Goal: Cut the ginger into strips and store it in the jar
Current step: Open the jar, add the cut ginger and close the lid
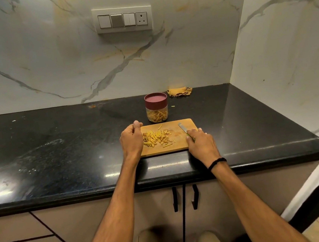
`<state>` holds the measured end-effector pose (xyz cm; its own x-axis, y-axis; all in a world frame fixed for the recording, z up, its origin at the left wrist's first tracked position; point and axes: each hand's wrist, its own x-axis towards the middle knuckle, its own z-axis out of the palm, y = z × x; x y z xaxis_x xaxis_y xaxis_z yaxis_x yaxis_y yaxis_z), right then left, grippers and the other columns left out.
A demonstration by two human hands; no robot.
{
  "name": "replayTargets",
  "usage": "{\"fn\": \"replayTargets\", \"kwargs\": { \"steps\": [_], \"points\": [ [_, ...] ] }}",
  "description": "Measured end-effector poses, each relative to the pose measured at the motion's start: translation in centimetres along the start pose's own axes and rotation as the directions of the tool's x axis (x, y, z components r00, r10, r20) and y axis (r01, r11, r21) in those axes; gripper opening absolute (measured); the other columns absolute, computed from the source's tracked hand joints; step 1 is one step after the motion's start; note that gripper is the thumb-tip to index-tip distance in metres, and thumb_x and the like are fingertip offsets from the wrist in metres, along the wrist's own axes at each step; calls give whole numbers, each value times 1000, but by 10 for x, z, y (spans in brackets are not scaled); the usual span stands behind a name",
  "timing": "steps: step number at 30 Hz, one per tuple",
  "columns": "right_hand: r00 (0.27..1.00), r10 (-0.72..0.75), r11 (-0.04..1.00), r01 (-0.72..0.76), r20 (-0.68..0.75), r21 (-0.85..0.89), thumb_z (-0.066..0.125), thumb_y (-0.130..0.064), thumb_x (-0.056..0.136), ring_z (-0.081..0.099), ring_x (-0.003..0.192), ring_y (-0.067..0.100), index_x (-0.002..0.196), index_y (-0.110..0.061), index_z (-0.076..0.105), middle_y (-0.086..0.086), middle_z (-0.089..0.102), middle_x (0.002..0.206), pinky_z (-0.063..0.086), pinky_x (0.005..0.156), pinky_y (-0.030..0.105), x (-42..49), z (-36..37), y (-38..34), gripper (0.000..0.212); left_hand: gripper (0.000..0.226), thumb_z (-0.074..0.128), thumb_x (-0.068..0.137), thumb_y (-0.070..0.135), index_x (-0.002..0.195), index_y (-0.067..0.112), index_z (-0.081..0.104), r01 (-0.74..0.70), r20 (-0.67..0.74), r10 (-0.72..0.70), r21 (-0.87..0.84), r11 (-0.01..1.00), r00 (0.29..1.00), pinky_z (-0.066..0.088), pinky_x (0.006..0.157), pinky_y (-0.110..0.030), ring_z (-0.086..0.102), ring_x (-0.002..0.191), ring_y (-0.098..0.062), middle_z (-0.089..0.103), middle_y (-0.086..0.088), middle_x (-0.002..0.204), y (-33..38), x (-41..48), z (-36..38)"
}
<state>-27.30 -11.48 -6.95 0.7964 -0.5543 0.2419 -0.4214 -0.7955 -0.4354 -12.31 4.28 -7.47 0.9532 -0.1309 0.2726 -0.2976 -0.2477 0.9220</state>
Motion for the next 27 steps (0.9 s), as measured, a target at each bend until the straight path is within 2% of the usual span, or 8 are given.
{"fn": "replayTargets", "kwargs": {
  "steps": [5, 9, 13, 14, 16, 22, 24, 27],
  "points": [
    [1000, 10, 1000, -9, 27, -17, 41, -30, 103, 39, 135, 30, 136, -16, 53, 8, 55, 135, 35, 108, 40, 5, 0, 1, 38, 42, 41, 106, 43, 111, 16, 73, 6, 9, -6, -5, 1000, 1000, 53, 73, -30, 66, 77, -14, 60, 12, 76, 2, -1, -2],
    [991, 89, 984, -72, -100, 165, 51, -29, 100, 57, 117, 26, 133, -14, 58, 10, 63, 127, 46, 95, 32, 15, -11, -3, 37, 41, 41, 106, 42, 112, 16, 73, 14, 10, -14, -13, 1000, 1000, 53, 74, -30, 67, 82, -16, 61, 14, 76, 4, -2, -3],
    [968, 108, 958, -40, -228, 283, 57, -18, 96, 67, 97, 21, 102, -13, 75, 5, 73, 101, 51, 81, 26, 44, -19, -7, 20, 40, 42, 106, 41, 113, 16, 73, 46, 3, -46, -40, 998, 999, 50, 71, -23, 63, 78, -6, 63, 15, 78, 6, -1, -3],
    [970, 120, 955, -54, -213, 293, 58, -16, 94, 67, 93, 20, 92, -14, 76, 5, 74, 93, 53, 78, 26, 54, -20, -8, 18, 40, 42, 106, 41, 113, 16, 72, 50, 2, -50, -46, 998, 999, 52, 72, -26, 65, 79, -9, 64, 14, 78, 6, -1, -4],
    [976, 157, 952, -108, -152, 287, 64, -16, 92, 67, 93, 17, 93, -13, 77, 3, 74, 95, 54, 82, 28, 73, -21, -11, 14, 40, 42, 106, 42, 113, 17, 73, 56, 4, -56, -60, 997, 998, 55, 75, -33, 68, 81, -17, 65, 12, 78, 5, 0, -4],
    [977, 198, 968, -207, 75, 145, 73, -23, 86, 66, 91, 16, 92, -16, 77, 2, 74, 94, 57, 84, 37, 114, -14, -11, 11, 39, 43, 106, 39, 110, 16, 74, 74, -5, -74, -62, 995, 997, 52, 69, -28, 63, 74, -7, 67, 8, 79, 4, 4, 0],
    [986, 164, 973, -166, 27, 158, 74, -28, 85, 66, 90, 16, 92, -16, 78, 2, 74, 94, 57, 83, 37, 118, -14, -17, 15, 34, 46, 105, 36, 107, 18, 74, 90, 14, -89, -83, 993, 996, 49, 66, -24, 60, 73, -3, 68, 8, 86, 5, 9, -1],
    [989, 76, 978, -49, -125, 204, 69, -40, 87, 67, 90, 22, 96, -11, 77, 7, 74, 94, 54, 77, 33, 130, -17, -35, 32, 21, 53, 102, 32, 88, 26, 69, 104, 54, -99, -92, 990, 994, 48, 60, -31, 54, 63, -9, 64, 0, 78, 12, 20, -2]
  ]
}}
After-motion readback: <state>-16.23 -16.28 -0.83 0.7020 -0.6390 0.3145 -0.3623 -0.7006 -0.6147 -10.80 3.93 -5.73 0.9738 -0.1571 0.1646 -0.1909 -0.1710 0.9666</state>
